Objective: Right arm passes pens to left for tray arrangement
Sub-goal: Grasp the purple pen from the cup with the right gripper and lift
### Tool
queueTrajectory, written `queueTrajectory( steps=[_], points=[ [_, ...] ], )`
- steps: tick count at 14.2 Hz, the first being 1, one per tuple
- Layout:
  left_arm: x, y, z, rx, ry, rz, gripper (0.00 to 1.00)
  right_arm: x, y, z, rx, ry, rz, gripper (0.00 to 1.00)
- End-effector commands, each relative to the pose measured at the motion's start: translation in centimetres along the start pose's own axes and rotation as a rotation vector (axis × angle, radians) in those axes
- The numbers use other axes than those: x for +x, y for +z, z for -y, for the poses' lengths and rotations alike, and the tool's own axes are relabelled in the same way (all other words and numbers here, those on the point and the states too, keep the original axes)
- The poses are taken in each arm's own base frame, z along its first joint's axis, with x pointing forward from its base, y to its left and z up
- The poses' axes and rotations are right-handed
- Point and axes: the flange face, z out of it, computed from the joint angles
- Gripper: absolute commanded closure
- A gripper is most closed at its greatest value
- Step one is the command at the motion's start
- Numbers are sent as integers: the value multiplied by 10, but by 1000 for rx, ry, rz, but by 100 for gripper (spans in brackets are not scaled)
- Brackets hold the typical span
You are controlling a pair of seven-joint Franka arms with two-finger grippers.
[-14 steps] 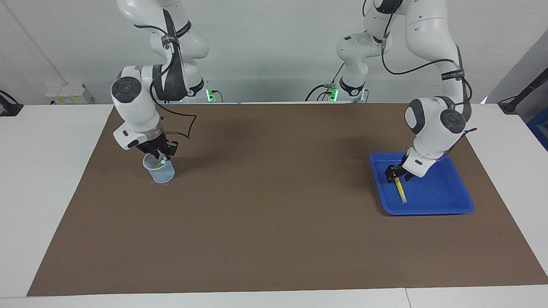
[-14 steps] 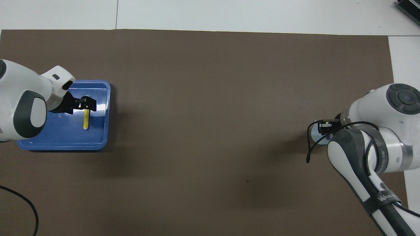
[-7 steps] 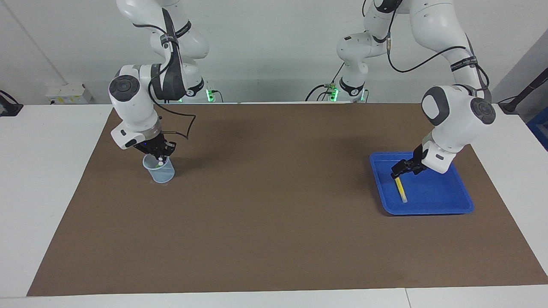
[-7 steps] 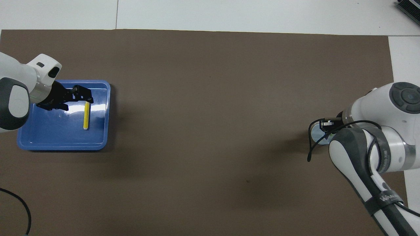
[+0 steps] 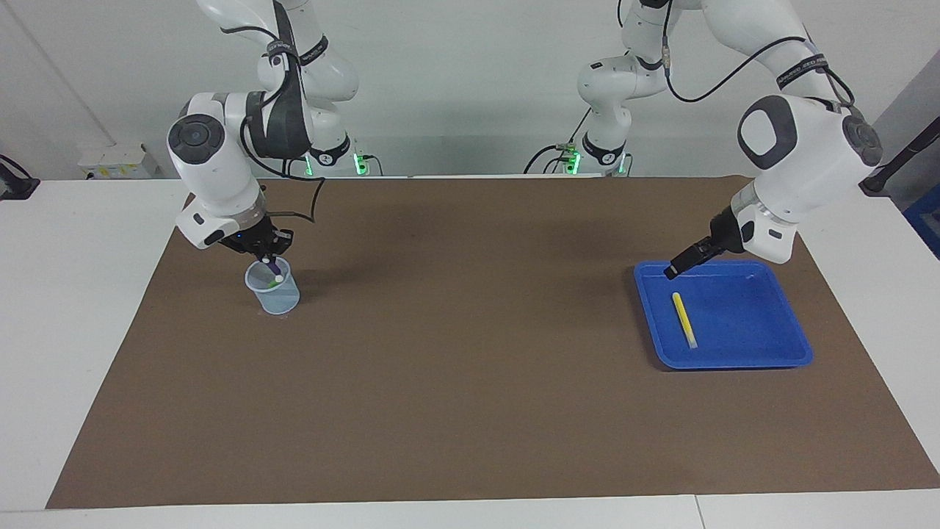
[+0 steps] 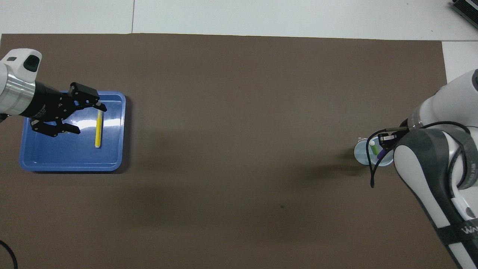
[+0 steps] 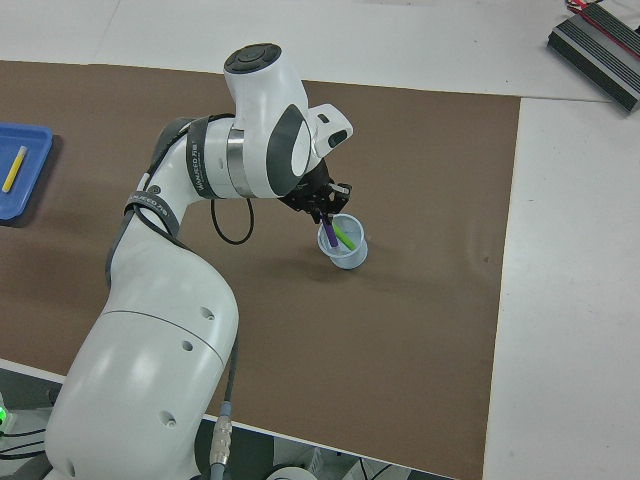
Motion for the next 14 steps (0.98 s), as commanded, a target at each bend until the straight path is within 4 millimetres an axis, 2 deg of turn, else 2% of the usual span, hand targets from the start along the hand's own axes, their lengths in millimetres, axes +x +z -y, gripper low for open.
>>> queueTrajectory(
  steps=[1, 3, 6, 8, 11, 14],
  points=[
    [-22, -21, -10, -61, -170, 23, 0, -2, -31, -3, -32, -67, 9, 100],
    [-37, -32, -18, -116, -321, 53, 0, -4, -54, -2, -33, -75, 8, 100],
    [-56, -38, -34, -177, -518, 120, 0, -15, -82, 9, 3, -85, 38, 100],
    [-62, -44, -39, -220, -650, 176, 1, -23, -99, 28, 70, -93, 43, 100],
    [-76, -47, -48, -258, -774, 249, 1, -27, -103, 52, 211, -14, 54, 100],
    [-98, -34, -63, -249, -865, 290, 1, -32, -106, 89, 277, 76, 74, 100]
  ],
)
